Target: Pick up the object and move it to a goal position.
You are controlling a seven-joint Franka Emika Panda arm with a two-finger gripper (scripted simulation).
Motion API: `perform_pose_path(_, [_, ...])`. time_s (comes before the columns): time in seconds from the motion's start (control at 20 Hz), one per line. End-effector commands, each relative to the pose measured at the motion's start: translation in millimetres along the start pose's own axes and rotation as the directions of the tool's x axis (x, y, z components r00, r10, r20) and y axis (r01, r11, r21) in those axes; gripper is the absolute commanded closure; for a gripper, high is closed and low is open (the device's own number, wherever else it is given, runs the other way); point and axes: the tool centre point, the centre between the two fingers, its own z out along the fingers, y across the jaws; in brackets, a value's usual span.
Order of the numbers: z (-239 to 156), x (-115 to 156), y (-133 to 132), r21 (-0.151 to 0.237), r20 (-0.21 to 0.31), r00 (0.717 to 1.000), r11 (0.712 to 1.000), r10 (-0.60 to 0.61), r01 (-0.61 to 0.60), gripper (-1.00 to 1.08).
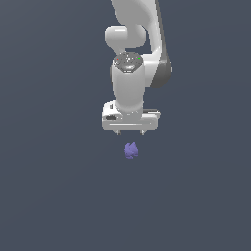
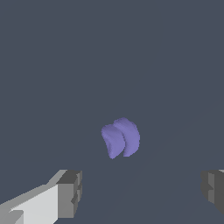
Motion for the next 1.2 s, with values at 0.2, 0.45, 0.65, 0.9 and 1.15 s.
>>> perform_pose_path(0.2, [10.9,0.8,0.1,-0.006,0.003,0.999,0.999,-0.038,0.038,-0.92])
perform_pose_path(0.45, [33.1,2.1,-0.3,-0.018,0.008,0.993,0.993,-0.118,0.118,-0.92])
perform_pose_path(0.65, [58.3,2.5,-1.2,-0.028,0.016,0.978,0.978,-0.208,0.208,-0.92])
perform_pose_path(0.9, [82.0,1.8,-2.6,-0.034,0.024,0.956,0.956,-0.292,0.292,-0.92])
perform_pose_path(1.15, [93.3,1.2,-3.4,-0.036,0.028,0.943,0.943,-0.331,0.332,-0.92])
